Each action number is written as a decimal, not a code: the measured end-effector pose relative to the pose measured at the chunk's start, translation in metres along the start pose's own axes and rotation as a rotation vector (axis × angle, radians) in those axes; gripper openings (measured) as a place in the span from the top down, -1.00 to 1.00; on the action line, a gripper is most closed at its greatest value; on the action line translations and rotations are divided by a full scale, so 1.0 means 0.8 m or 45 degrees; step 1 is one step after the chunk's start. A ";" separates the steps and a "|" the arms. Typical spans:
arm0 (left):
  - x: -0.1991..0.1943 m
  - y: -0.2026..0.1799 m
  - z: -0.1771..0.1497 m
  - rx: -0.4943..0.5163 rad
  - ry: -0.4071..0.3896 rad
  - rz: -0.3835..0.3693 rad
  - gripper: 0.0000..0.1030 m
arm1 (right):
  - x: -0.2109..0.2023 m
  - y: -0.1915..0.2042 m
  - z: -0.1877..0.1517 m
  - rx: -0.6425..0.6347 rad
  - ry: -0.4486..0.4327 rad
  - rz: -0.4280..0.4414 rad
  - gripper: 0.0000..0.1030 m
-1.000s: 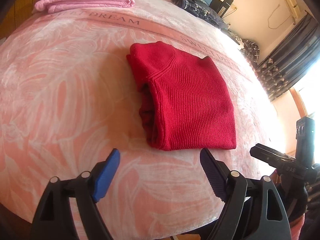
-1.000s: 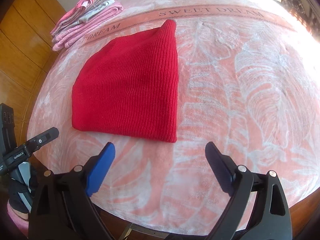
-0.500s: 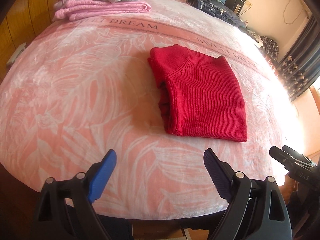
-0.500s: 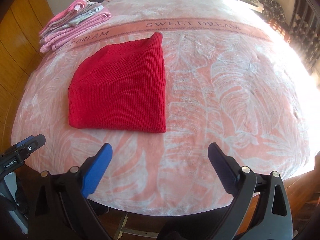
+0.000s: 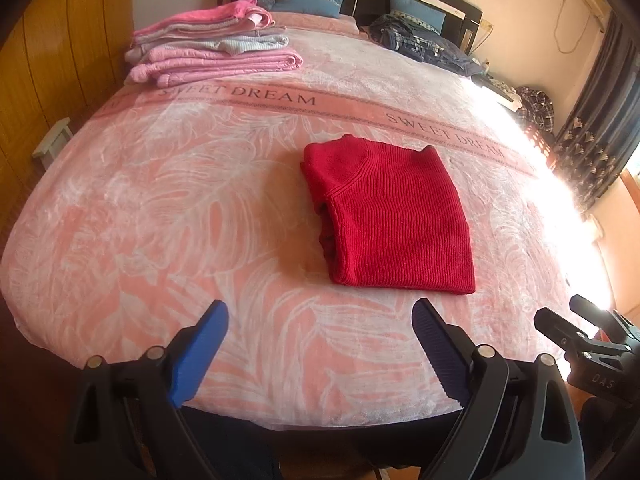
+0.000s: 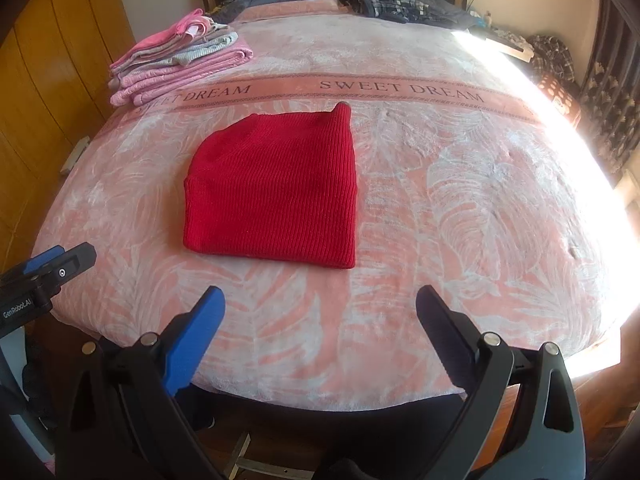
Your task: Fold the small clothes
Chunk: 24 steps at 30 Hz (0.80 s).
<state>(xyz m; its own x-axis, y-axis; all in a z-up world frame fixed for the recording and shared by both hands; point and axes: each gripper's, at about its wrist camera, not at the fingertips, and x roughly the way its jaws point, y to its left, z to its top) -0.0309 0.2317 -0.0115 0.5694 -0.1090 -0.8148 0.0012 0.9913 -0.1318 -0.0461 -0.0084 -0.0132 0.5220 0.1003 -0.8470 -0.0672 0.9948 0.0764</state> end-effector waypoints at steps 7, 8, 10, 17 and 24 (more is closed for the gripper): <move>-0.024 -0.011 -0.003 0.043 -0.047 0.066 -0.85 | -0.019 0.007 -0.007 -0.022 -0.034 -0.062 -0.86; -0.025 -0.012 -0.004 0.047 -0.049 0.076 -0.85 | -0.019 0.009 -0.008 -0.026 -0.035 -0.072 -0.86; -0.027 -0.014 -0.006 0.054 -0.054 0.096 -0.85 | -0.020 0.010 -0.011 -0.031 -0.035 -0.083 -0.86; -0.032 -0.018 -0.014 0.086 -0.066 0.173 -0.85 | -0.017 0.011 -0.013 -0.024 -0.019 -0.077 -0.86; -0.025 -0.018 -0.017 0.104 -0.054 0.208 -0.86 | -0.007 0.015 -0.015 -0.022 0.006 -0.073 -0.86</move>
<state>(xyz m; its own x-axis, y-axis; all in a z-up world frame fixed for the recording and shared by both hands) -0.0536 0.2185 -0.0012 0.6015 0.0553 -0.7970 -0.0284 0.9985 0.0478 -0.0598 0.0032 -0.0140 0.5213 0.0434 -0.8523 -0.0524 0.9984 0.0188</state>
